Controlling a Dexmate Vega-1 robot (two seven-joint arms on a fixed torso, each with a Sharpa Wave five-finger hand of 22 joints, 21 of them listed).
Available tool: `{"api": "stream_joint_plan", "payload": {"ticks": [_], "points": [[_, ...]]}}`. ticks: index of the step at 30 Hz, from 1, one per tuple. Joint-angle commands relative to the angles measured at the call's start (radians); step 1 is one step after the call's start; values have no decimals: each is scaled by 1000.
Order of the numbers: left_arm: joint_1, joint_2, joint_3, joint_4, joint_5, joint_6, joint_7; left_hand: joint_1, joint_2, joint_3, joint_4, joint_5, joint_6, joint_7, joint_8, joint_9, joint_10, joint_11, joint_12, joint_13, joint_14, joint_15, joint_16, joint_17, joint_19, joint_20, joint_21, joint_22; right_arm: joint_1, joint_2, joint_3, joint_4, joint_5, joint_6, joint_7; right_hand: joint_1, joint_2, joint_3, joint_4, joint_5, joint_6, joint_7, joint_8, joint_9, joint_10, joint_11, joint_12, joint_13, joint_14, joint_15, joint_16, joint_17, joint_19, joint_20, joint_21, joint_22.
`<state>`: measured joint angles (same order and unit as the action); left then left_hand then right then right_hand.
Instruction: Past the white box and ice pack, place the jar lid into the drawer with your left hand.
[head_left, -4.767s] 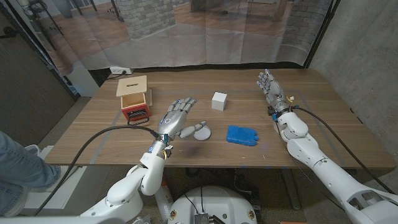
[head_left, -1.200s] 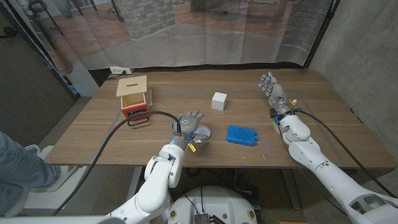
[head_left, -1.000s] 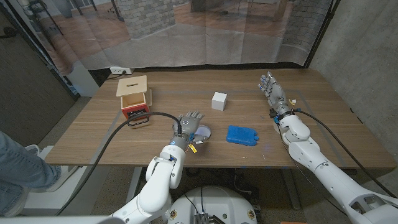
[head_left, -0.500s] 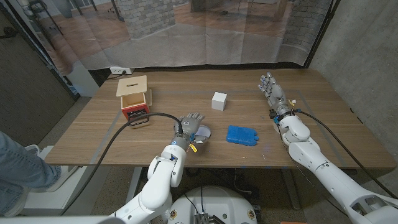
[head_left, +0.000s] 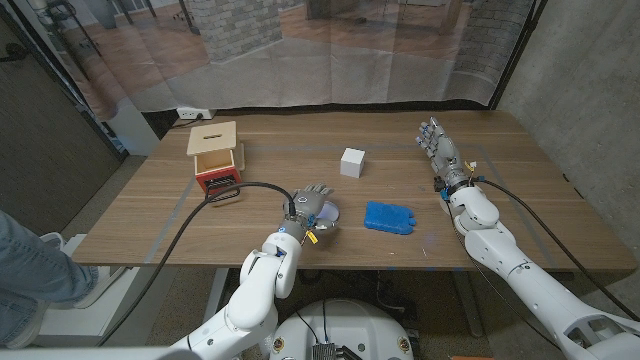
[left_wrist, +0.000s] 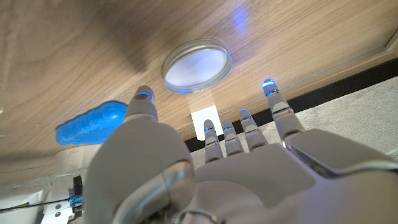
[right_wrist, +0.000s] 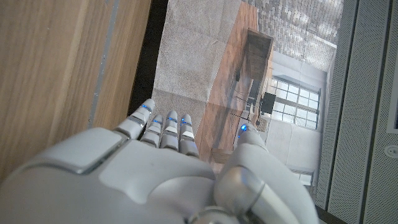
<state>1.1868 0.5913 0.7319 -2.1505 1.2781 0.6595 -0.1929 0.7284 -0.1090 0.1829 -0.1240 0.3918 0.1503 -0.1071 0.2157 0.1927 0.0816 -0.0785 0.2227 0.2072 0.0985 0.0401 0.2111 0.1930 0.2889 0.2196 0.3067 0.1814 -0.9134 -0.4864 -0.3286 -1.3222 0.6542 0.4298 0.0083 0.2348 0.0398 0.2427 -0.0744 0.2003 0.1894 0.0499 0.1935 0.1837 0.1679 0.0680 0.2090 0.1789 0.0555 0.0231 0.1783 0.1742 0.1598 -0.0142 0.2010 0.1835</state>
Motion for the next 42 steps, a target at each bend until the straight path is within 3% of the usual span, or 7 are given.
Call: {"api": "stream_joint_plan", "payload": {"ticks": [1, 26, 27, 42], "points": [[-24, 12, 27, 7, -36, 26, 3, 10, 5, -2, 0, -1, 8, 5, 2, 5, 5, -2, 6, 1, 8, 3, 0, 6, 6, -1, -4, 2, 5, 5, -3, 13, 1, 0, 3, -4, 7, 0, -4, 4, 1, -4, 1, 5, 10, 2, 1, 4, 13, -1, 6, 6, 3, 1, 3, 3], [-68, 25, 57, 40, -118, 26, 46, 23, 17, -1, 1, -4, 33, 13, 8, 5, 22, -14, 10, 2, 26, -9, 4, 6, 15, -1, -13, 2, 11, 13, -8, 46, 7, -8, 10, -5, 8, -1, -6, 4, 0, -3, 0, 5, 10, 5, 0, 4, 14, 1, 6, 6, 4, 0, 3, 3], [-70, 25, 58, 43, -125, 24, 51, 25, 19, 0, 1, -4, 33, 13, 8, 5, 26, -6, 12, 2, 28, -11, 5, 6, 17, -2, -13, 2, 11, 14, -9, 47, 7, -8, 10, -5, 8, -1, -6, 4, 0, -3, 0, 5, 10, 4, 0, 4, 14, 1, 6, 6, 4, 0, 3, 3], [-90, 36, 75, 58, -199, 10, 114, 84, 52, 21, -13, -10, 72, 22, 16, 6, 59, -18, 19, 2, 61, -37, 10, 4, 58, -4, -11, 4, 6, 8, -7, 43, 10, -15, 9, -5, 9, -2, -7, 4, 0, -4, 1, 5, 12, 4, 1, 5, 13, 1, 6, 6, 3, 1, 3, 3]]}}
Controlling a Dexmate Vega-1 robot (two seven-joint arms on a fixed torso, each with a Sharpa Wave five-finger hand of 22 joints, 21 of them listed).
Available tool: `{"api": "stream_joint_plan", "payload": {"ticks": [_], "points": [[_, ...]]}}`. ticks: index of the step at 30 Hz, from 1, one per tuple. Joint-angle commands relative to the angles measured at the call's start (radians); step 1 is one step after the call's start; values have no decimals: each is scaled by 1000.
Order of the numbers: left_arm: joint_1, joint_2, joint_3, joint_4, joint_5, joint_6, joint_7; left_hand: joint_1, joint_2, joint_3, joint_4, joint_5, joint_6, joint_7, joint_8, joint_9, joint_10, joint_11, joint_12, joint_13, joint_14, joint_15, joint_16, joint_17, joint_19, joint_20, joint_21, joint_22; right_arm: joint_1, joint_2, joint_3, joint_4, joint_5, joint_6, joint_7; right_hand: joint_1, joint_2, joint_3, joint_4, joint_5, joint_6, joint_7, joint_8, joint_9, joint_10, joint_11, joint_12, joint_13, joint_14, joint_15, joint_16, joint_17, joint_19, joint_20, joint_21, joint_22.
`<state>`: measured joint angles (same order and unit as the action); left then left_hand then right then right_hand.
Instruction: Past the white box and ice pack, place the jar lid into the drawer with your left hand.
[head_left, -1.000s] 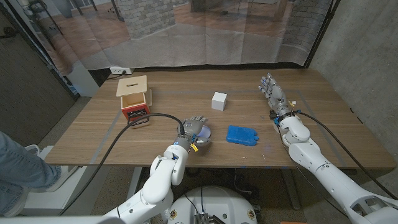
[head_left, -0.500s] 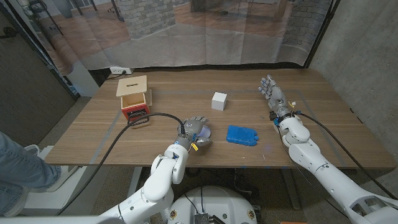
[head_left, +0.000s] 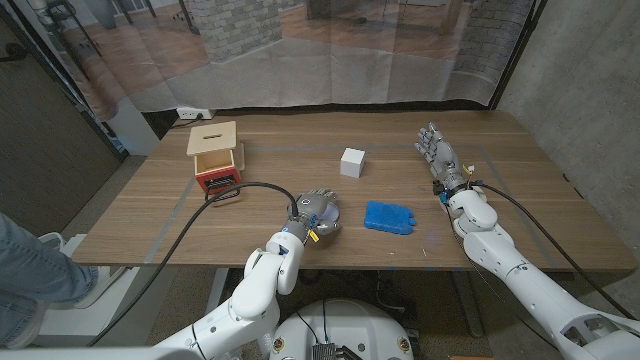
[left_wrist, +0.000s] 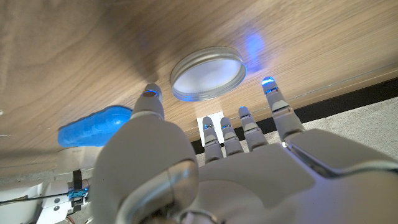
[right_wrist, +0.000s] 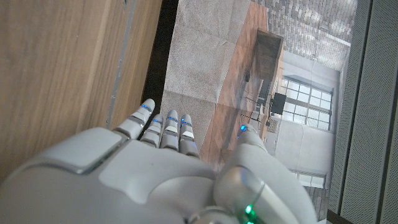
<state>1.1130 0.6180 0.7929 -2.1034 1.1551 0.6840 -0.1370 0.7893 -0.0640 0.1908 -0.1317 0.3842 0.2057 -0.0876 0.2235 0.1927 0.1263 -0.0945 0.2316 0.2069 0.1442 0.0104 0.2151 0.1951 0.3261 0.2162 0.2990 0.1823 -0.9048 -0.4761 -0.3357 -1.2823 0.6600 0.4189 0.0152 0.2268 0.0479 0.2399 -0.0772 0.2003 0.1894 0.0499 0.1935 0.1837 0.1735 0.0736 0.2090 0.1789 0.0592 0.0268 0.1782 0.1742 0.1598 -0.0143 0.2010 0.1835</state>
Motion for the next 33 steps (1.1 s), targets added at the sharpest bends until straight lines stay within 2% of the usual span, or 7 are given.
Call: {"api": "stream_joint_plan", "payload": {"ticks": [1, 6, 15, 22, 33], "points": [[-17, 11, 14, 11, -82, -17, 63, 35, 12, 18, -9, -4, 23, 5, 10, 6, 19, 2, 11, 2, 19, -8, 6, 1, 29, -1, -3, 3, -3, -2, 0, 4, 3, -4, 2, 3, 1, 1, -4, 4, 0, -4, 1, 5, 7, -2, 1, 5, 9, -3, 6, 6, 3, 1, 3, 3], [-23, 14, 19, 13, -102, -17, 76, 80, 31, 33, -19, -13, 45, 16, 14, 6, 34, 1, 12, 2, 38, -19, 8, 0, 60, -2, 0, 3, -2, 0, 0, 10, 6, -5, 3, 3, 1, 1, -4, 4, 1, -3, 1, 5, 5, -1, 0, 5, 9, -3, 6, 6, 3, 2, 3, 3], [-32, 19, 30, 16, -128, -13, 89, 110, 41, 42, -23, -24, 59, 18, 15, 7, 46, 0, 13, 3, 58, -31, 10, 0, 88, -3, 3, 2, 0, 2, -1, 13, 5, -3, 4, 2, 1, 0, -5, 4, 0, -3, 1, 5, 5, 3, 0, 5, 9, -2, 6, 6, 3, 2, 3, 3], [-37, 22, 33, 24, -151, -15, 118, 158, 63, 61, -28, -37, 78, 28, 17, 7, 63, 0, 14, 3, 70, -39, 9, 1, 117, -2, 5, 1, 4, 4, -6, 20, 5, -9, 7, 2, 1, 0, -5, 4, 0, -3, 0, 5, 5, 3, 0, 5, 10, -2, 6, 6, 4, 2, 3, 3], [-52, 17, 34, 58, -201, -45, 193, 196, 89, 79, -25, -60, 106, 33, 22, 9, 95, -4, 19, 4, 88, -54, 10, 4, 125, -1, -4, -1, 3, 6, -8, 24, 4, -12, 3, 1, 2, -1, -5, 4, 0, -5, 1, 5, 6, 1, 1, 5, 15, 1, 8, 7, 4, 3, 3, 3]]}}
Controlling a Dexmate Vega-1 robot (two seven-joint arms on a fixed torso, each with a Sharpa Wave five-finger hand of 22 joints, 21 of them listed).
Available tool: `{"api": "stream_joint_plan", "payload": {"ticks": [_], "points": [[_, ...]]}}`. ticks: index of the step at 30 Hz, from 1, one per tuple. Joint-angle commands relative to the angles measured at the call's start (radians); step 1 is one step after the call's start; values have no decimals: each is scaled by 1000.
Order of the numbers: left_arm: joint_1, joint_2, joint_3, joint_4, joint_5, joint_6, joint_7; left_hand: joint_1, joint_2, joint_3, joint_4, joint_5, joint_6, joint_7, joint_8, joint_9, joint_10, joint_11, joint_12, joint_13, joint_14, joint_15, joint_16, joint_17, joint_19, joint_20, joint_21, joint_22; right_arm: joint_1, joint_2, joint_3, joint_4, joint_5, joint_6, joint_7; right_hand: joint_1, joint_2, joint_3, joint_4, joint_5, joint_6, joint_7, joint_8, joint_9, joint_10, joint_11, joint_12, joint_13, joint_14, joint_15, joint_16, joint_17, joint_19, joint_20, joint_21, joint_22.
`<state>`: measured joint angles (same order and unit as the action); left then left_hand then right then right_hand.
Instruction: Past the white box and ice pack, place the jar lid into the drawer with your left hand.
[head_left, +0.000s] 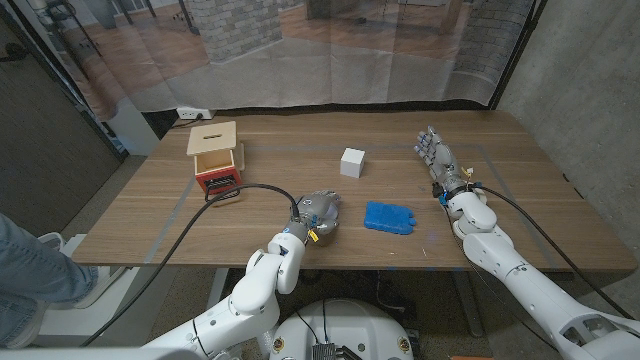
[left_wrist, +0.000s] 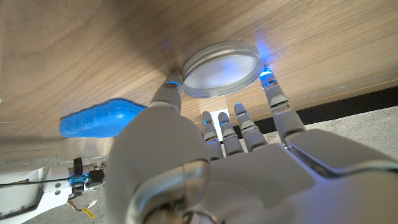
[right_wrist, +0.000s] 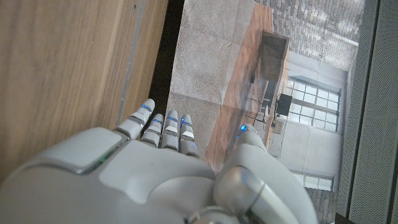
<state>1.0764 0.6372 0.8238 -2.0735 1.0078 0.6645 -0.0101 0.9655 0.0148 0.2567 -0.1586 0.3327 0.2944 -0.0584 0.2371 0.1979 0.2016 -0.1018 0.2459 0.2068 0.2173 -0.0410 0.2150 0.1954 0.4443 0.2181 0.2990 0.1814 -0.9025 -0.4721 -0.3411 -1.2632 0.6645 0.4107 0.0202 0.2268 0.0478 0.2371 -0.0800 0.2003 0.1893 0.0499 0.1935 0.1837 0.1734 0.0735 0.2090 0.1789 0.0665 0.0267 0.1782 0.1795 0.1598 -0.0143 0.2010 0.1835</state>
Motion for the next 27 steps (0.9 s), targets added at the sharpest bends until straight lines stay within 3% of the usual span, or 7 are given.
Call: {"api": "stream_joint_plan", "payload": {"ticks": [1, 5, 9, 14, 18, 27], "points": [[-16, -6, 5, 33, -56, -27, 76, 28, 18, 18, 3, -12, 24, 4, 10, 4, 24, 2, 5, 4, 18, -3, 11, 4, 8, -3, -6, 0, 1, 2, -2, 4, -1, -4, -2, 1, 2, 2, -3, 4, 0, -4, 1, 5, 7, 3, 1, 5, 8, 1, 8, 1, 5, 3, 3, 3], [-22, -11, 8, 47, -71, -37, 107, 57, 38, 33, 2, -33, 49, 11, 15, 5, 49, -2, 8, 4, 43, -14, 15, 5, 37, -13, -4, -1, -3, -1, -1, 3, 1, -6, -2, 1, 2, 1, -3, 4, 0, -3, 1, 5, 7, 3, 1, 5, 8, 1, 8, 1, 5, 3, 4, 3], [-21, -15, 5, 55, -92, -50, 149, 99, 60, 53, -1, -68, 76, 26, 19, 6, 92, -1, 15, 5, 79, -19, 20, 4, 74, -75, -1, -3, -7, -3, 2, 2, 4, -5, -2, 0, 2, 1, -3, 4, 0, -3, 1, 5, 7, 2, 1, 5, 9, 2, 8, 1, 6, 2, 4, 3], [-27, -8, 11, 48, -104, -49, 145, 131, 71, 68, -6, -91, 90, 37, 20, 7, 103, -4, 12, 5, 97, -25, 19, 3, 94, -106, -2, -4, -9, -4, 4, 3, 6, -3, 0, 0, 2, 1, -3, 4, 0, -4, 1, 5, 7, 4, 1, 5, 9, 1, 8, 2, 6, 2, 4, 3], [-32, -4, 14, 43, -114, -43, 133, 143, 73, 72, -7, -100, 94, 39, 20, 8, 107, -4, 11, 5, 103, -24, 19, 2, 99, -115, -3, -5, -9, -3, 4, 6, 9, -3, 4, -1, 3, 0, -4, 4, 0, -4, 1, 5, 6, 1, 0, 5, 10, 2, 8, 2, 7, 2, 4, 3], [-34, 10, 9, 24, -145, -44, 128, 146, 71, 72, -3, -112, 97, 44, 19, 8, 109, -3, 8, 6, 104, -23, 15, 2, 101, -108, -6, -5, -15, -6, 6, -2, 11, -3, 4, -1, 3, 0, -4, 3, 0, -3, 1, 5, 7, 4, 1, 5, 12, 4, 8, 2, 7, 4, 4, 3]]}}
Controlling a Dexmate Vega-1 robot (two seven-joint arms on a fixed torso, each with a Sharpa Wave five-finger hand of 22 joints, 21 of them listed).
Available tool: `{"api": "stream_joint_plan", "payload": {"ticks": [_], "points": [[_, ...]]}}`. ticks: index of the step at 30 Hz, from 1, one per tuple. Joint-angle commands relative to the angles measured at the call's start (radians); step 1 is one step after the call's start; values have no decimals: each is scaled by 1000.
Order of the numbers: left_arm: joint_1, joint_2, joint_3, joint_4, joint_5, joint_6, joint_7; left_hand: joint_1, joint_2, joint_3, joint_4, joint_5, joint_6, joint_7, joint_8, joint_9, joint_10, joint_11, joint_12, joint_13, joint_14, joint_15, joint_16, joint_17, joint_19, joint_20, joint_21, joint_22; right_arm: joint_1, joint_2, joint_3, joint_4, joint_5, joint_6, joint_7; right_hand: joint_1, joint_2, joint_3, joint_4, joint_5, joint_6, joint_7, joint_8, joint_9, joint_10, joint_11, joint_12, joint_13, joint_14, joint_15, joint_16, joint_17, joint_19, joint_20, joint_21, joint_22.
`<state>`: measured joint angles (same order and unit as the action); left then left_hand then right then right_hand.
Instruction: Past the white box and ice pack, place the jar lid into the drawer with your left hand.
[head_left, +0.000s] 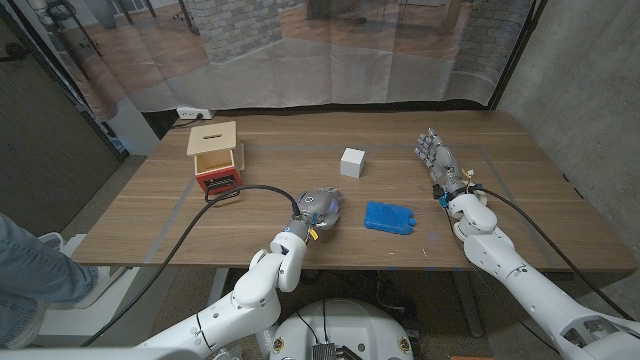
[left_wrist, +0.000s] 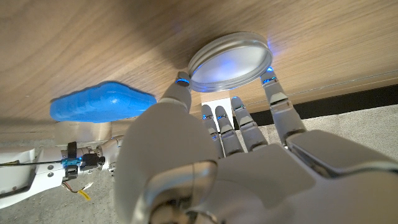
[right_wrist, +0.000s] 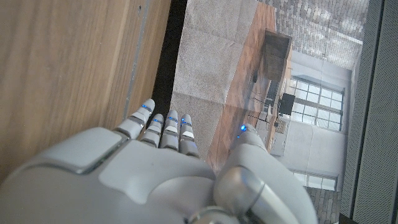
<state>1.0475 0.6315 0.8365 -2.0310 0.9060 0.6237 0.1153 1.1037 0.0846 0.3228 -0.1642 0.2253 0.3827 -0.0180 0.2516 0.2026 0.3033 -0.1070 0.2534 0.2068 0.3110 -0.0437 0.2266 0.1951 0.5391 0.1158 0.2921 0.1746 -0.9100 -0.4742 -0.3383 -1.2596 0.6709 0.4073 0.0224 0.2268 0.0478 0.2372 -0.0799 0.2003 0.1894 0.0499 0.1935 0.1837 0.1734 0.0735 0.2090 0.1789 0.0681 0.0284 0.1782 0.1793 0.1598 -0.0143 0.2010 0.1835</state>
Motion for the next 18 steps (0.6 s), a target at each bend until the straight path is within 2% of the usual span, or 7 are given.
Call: {"api": "stream_joint_plan", "payload": {"ticks": [1, 18], "points": [[-5, 18, -5, -21, -47, -5, 1, 8, 0, 6, 3, -7, 7, 4, 4, 4, 8, 2, 0, 6, 11, -21, 3, 2, 7, -3, 0, 2, -8, -4, 4, -7, 5, 1, 1, -1, 3, 0, -4, 3, 0, -3, 1, 5, 7, 4, 1, 5, 11, 1, 8, 2, 7, 3, 4, 3], [-8, 45, -20, -56, -80, -10, 1, 13, -1, 6, 9, -26, 8, 15, 0, 4, 15, 4, -5, 6, 19, -16, -1, 2, 16, 11, -5, 2, -10, -6, 7, -23, 1, 0, -10, -1, 4, -1, -5, 3, -1, -3, 1, 5, 6, 5, 0, 5, 13, 0, 8, 2, 10, 2, 5, 3]]}}
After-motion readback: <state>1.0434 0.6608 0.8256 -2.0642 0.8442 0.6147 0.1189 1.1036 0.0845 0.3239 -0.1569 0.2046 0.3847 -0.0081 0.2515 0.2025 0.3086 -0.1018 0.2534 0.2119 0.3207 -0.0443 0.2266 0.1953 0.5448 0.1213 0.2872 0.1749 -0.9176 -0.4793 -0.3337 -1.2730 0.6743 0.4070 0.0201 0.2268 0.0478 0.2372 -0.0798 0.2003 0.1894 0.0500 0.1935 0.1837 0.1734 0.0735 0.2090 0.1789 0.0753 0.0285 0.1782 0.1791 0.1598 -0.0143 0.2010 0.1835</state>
